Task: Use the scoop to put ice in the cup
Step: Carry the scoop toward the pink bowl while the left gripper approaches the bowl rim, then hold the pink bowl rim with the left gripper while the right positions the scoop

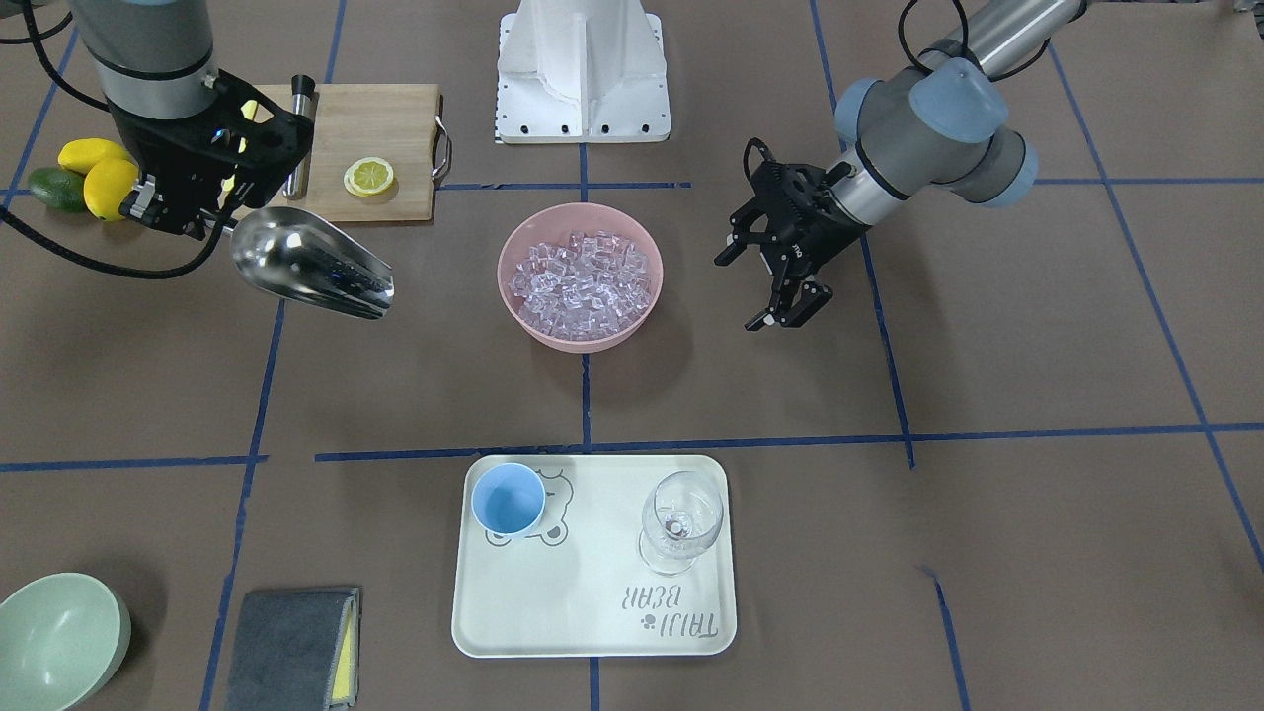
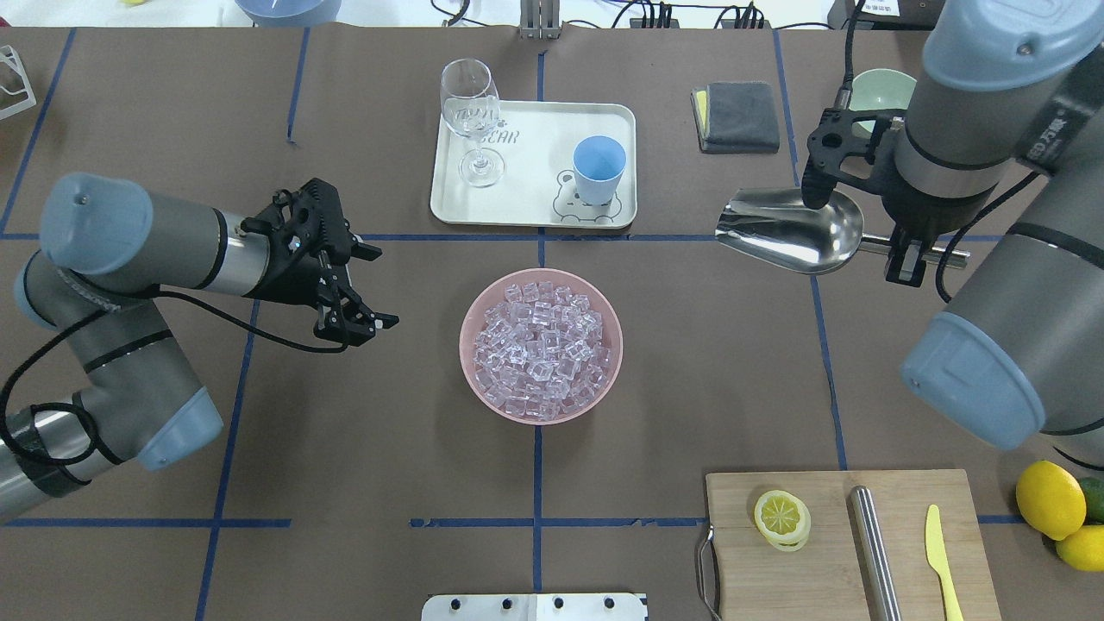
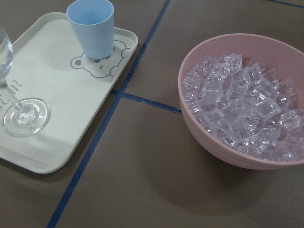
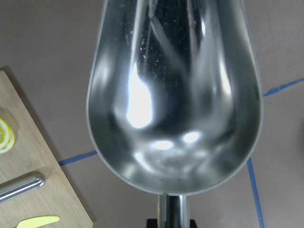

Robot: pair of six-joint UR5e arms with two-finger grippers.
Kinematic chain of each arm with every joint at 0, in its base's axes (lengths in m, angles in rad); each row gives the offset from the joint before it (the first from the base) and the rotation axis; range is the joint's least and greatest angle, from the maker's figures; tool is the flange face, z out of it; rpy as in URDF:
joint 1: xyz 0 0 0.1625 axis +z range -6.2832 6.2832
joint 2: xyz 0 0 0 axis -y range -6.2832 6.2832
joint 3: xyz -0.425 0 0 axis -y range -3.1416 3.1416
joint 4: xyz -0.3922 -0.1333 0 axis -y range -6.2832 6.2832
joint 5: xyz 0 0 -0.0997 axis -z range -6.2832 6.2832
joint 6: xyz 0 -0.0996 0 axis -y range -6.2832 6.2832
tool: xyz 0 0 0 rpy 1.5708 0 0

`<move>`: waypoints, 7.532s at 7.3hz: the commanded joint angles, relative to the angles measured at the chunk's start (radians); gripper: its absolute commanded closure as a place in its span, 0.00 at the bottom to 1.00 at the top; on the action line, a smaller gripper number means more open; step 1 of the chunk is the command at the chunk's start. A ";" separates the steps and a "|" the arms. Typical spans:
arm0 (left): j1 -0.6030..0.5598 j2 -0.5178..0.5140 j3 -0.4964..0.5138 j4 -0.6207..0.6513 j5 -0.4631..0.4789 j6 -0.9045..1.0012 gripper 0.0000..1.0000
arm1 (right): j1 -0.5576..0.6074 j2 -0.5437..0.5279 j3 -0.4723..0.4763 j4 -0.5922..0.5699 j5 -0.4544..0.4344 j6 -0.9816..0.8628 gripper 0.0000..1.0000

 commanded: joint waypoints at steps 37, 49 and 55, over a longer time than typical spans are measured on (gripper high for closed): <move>0.095 -0.110 0.136 -0.061 -0.001 0.113 0.03 | -0.397 0.509 -0.521 -0.340 -0.442 -0.019 1.00; 0.100 -0.109 0.143 -0.084 -0.001 0.112 0.03 | -0.428 0.565 -0.630 -0.336 -0.464 0.007 1.00; 0.100 -0.107 0.143 -0.084 -0.001 0.112 0.03 | -0.445 0.537 -0.645 -0.158 -0.459 0.012 1.00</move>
